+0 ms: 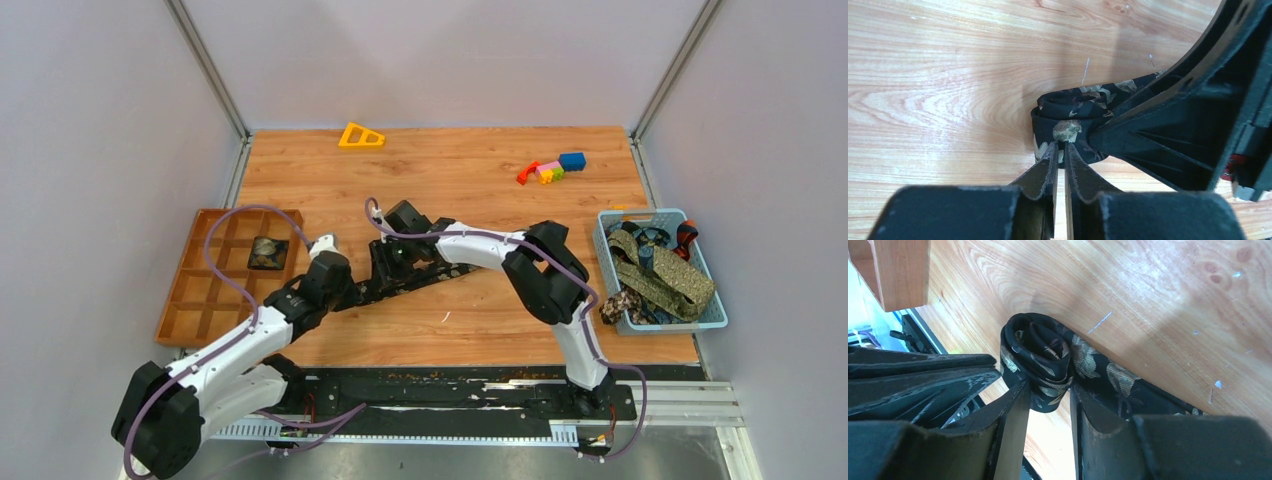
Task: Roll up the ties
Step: Roll the tie at the center of the board.
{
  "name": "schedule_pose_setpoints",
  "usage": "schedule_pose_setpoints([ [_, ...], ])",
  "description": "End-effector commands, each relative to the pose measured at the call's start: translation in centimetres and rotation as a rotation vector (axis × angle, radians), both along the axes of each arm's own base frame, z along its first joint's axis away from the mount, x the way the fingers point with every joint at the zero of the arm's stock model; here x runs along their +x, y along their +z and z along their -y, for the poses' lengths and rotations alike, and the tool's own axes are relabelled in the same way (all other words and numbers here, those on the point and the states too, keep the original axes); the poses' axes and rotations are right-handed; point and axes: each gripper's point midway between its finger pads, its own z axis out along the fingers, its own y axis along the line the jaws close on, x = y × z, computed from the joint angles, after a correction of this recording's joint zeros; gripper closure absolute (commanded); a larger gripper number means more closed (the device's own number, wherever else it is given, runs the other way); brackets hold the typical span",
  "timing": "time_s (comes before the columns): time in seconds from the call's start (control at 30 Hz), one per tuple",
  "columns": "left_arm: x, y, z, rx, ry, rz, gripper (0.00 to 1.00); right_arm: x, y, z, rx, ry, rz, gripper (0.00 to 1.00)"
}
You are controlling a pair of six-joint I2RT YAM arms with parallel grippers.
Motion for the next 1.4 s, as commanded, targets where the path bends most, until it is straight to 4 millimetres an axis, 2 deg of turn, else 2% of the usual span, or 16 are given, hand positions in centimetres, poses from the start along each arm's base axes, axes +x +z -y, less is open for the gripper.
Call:
schedule_pose_setpoints([
  [0.0, 0.6, 1.6, -0.9, 0.037, 0.014, 0.062, 0.80, 0.7, 0.8, -1.3, 0.031, 0.000, 0.022, 0.67],
  [0.1, 0.4, 2.0, -1.7, 0.067, 0.022, 0.073, 0.61, 1.0, 0.8, -1.3, 0.018, -0.002, 0.030, 0.77],
  [0.2, 0.2, 2.2, -2.4, 0.105, 0.024, 0.076, 0.44, 1.2, 0.8, -1.2, 0.004, -0.002, 0.039, 0.80],
  [0.3, 0.1, 2.2, -2.8, 0.093, 0.018, 0.076, 0.38, 1.3, 0.9, -1.2, -0.003, 0.005, 0.044, 0.82],
  [0.57, 0.4, 2.1, -2.0, -0.031, -0.035, 0.122, 0.36, 2.0, -0.2, -0.9, -0.046, 0.032, 0.070, 0.85],
  [0.77, 0.6, 1.2, -1.8, -0.083, -0.045, 0.100, 0.37, 2.6, -2.4, -0.1, -0.095, 0.022, 0.064, 0.85],
  [0.9, 1.1, 1.0, -1.5, -0.130, -0.054, 0.108, 0.38, 2.6, -3.3, 0.3, -0.106, 0.022, 0.054, 0.86],
  [1.2, 2.1, 0.5, -1.2, -0.173, -0.084, 0.119, 0.41, 2.6, -4.0, 0.7, -0.111, 0.024, 0.044, 0.86],
  [1.37, 2.4, -0.4, -1.6, -0.173, -0.075, 0.095, 0.43, 2.5, -4.3, 1.0, -0.114, 0.023, 0.038, 0.87],
])
